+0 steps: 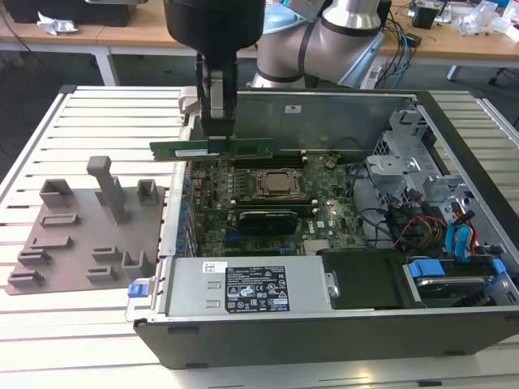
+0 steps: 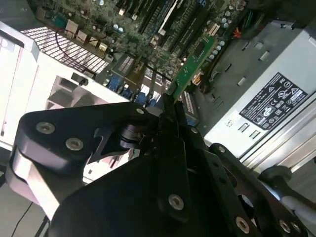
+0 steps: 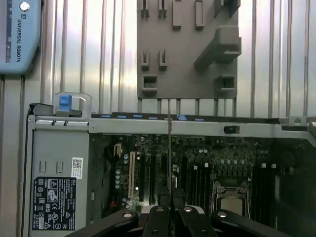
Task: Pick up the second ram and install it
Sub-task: 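Pick up the second ram and move it above second insertion slot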
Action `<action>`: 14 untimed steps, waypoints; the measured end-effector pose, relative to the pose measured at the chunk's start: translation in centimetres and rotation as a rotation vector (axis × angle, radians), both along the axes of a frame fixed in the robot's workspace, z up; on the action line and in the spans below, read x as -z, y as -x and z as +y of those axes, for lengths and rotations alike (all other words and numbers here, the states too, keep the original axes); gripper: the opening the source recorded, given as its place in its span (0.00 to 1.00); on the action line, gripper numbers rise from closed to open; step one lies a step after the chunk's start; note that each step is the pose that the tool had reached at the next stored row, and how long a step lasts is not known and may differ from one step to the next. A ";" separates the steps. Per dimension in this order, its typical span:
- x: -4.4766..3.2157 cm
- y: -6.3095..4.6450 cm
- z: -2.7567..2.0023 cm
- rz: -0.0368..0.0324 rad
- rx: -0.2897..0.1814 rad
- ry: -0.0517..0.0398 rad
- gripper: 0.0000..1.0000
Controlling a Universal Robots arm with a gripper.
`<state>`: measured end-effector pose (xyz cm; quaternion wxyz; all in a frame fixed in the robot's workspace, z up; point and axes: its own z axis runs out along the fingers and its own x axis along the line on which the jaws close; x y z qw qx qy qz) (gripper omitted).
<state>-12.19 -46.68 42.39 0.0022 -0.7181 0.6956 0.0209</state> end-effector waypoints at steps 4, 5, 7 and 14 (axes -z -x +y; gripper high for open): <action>0.00 -1.9 0.00 0.0000 0.000 0.0000 0.13; 0.00 -2.5 0.00 0.0000 0.000 0.0001 0.13; 0.00 -4.0 0.00 0.0000 0.000 0.0001 0.13; 0.00 -6.8 0.00 0.0000 0.000 0.0000 0.13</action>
